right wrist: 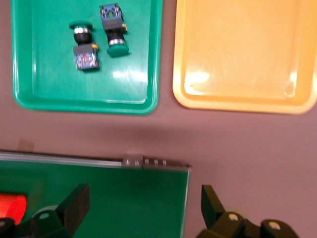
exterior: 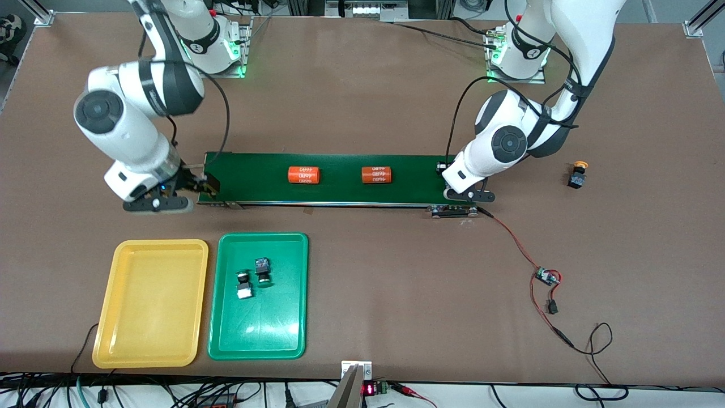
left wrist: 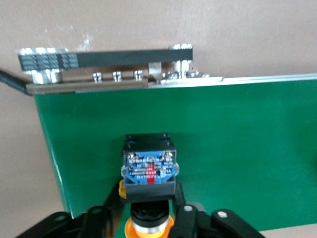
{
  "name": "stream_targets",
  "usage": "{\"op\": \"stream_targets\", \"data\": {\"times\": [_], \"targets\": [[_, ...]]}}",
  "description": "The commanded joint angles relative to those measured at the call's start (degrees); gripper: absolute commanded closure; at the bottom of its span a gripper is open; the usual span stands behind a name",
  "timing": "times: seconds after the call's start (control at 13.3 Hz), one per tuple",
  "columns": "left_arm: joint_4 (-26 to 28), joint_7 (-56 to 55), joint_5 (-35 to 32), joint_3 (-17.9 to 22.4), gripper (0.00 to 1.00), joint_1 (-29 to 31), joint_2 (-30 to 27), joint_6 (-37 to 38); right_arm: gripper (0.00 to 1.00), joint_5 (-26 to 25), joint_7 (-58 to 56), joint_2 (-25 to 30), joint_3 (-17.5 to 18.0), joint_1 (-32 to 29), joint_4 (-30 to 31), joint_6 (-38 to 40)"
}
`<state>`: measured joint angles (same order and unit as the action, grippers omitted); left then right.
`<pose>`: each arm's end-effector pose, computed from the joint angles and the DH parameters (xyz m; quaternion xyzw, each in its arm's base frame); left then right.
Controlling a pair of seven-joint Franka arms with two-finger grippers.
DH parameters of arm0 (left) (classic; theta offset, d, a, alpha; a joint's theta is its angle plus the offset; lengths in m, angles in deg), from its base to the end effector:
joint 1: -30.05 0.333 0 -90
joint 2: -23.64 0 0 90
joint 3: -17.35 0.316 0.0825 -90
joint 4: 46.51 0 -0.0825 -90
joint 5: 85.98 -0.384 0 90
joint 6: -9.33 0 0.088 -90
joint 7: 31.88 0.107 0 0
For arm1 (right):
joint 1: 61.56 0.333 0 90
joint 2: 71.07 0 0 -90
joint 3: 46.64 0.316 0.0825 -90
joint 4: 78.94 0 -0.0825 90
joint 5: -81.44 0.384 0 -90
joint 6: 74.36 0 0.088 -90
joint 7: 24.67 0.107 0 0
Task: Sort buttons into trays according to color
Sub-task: 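Release the button in the tray while the left gripper places its button on the belt, then grasp another black button with the left gripper beside the belt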
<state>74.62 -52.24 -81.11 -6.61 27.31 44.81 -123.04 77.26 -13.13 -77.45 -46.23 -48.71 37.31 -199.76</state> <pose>0.5022 -0.2537 0.2417 0.9918 -0.0169 -0.1079 0.0658 0.5633 0.1300 0.3978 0.9986 0.0354 0.0300 0.0239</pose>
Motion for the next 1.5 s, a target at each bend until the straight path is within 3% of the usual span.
{"op": "stream_targets", "data": {"times": [0.0, 0.15, 0.38, 0.75, 1.13, 1.43], "targets": [[-0.9, 0.3, 1.3, 0.1, 0.0, -0.3, -4.5, 2.3, 0.0, 0.8, 0.9, 2.9, 0.4, -0.5, 3.4, -0.5], [-0.9, 0.6, 1.3, 0.4, 0.0, 0.8, -8.3, 7.2, 0.0, 0.9, 1.4, 2.1, 0.5, -0.1, 3.1, -0.7], [-0.8, 0.7, 0.3, 1.8, 0.0, 8.3, -10.8, 11.3, 0.0, 0.9, 1.6, 1.3, 0.7, 0.1, 3.0, -0.9], [-0.8, 17.0, -7.6, 12.7, 0.0, 13.4, -10.3, 11.7, 0.0, 0.9, 1.7, 0.9, 0.8, -0.1, 2.4, -0.5], [0.7, 30.1, -11.3, 13.2, 0.0, 23.9, -6.7, 11.6, 0.0, 1.0, 1.7, 0.9, 0.8, 0.0, 2.1, -0.5], [2.3, 37.7, -17.1, 13.2, 0.0, 24.9, -4.7, 9.7, 0.0, 1.0, 1.7, 0.8, 0.8, 0.0, 2.2, -0.5]]}}
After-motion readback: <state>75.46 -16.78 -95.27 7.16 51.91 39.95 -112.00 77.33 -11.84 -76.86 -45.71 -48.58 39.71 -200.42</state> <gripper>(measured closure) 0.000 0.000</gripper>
